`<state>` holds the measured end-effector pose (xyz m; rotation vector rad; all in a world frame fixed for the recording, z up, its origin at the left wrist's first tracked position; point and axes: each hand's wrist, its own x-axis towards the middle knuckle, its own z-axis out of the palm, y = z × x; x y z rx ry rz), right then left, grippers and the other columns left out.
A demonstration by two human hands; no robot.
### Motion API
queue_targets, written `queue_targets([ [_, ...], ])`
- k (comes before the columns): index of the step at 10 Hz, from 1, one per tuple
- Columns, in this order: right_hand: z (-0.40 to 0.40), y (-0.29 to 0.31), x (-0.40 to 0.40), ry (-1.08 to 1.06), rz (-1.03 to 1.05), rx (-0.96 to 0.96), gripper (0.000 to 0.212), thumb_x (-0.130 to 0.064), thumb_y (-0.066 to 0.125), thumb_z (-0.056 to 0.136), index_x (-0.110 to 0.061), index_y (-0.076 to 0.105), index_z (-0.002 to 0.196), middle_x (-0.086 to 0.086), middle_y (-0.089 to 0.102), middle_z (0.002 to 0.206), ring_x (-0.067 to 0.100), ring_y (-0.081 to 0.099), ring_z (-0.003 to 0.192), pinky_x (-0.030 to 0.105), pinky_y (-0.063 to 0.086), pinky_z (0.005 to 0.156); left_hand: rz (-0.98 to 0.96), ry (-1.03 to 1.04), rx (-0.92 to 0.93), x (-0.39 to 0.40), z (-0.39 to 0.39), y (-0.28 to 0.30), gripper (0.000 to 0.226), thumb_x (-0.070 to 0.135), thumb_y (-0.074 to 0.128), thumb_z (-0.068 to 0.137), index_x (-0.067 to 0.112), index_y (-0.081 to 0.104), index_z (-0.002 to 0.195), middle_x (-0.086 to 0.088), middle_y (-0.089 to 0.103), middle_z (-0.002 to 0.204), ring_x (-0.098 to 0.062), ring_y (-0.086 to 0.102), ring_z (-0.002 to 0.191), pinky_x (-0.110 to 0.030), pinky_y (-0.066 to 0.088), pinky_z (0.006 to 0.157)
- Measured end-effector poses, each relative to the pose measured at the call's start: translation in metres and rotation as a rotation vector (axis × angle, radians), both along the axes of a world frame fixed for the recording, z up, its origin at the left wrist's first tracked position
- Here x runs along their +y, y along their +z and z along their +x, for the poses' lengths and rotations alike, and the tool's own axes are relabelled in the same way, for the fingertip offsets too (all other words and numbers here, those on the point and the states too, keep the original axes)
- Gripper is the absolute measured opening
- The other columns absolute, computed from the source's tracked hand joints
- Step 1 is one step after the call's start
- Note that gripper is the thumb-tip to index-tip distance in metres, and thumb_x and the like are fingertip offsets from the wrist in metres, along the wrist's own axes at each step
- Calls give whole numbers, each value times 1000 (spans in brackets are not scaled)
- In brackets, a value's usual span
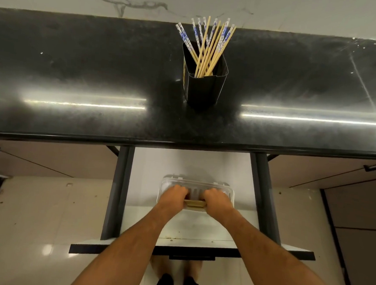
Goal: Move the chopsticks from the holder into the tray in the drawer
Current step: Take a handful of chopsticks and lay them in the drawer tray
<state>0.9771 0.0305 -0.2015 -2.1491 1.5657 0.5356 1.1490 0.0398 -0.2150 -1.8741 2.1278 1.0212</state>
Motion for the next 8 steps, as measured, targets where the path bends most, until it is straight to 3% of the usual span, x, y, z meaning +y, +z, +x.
queue_targets([
  [3, -5, 0, -2, -4, -98, 32, 20, -11, 67, 85, -23, 77, 98, -1, 75, 94, 21, 71, 85, 35, 59, 83, -109, 143, -2, 9, 5, -2, 17, -1, 53, 94, 5, 68, 96, -15, 69, 100, -32, 66, 93, -37, 55, 81],
  [4, -6, -5, 0, -4, -85, 23, 17, -16, 68, 88, -23, 77, 102, -1, 75, 97, 20, 71, 88, 33, 58, 87, -106, 344, 39, 5, -4, 4, 23, -8, 49, 92, 11, 61, 98, -10, 60, 81, -21, 58, 69, -20, 51, 54],
  [5, -6, -10, 0, -23, -103, 28, 13, -18, 71, 88, -22, 77, 99, -1, 76, 95, 19, 71, 84, 33, 59, 86, -79, 439, 121, 2, -4, 7, 23, -8, 48, 92, 13, 59, 96, -11, 63, 86, -23, 61, 72, -22, 53, 58],
  [6, -6, -12, 0, -36, -101, 24, 12, -21, 72, 90, -21, 77, 100, 0, 76, 97, 18, 71, 86, 33, 58, 88, -211, 53, -85, 12, 8, -4, 22, -5, 54, 91, 16, 59, 89, -18, 67, 101, -36, 65, 94, -41, 54, 81],
  [8, -10, -15, -2, -31, -104, -3, 14, -15, 68, 92, -19, 77, 101, 1, 76, 98, 19, 72, 88, 30, 58, 87, -163, 171, 4, 10, 9, 2, 17, -4, 54, 92, 4, 67, 99, -17, 67, 102, -35, 64, 96, -42, 54, 84],
])
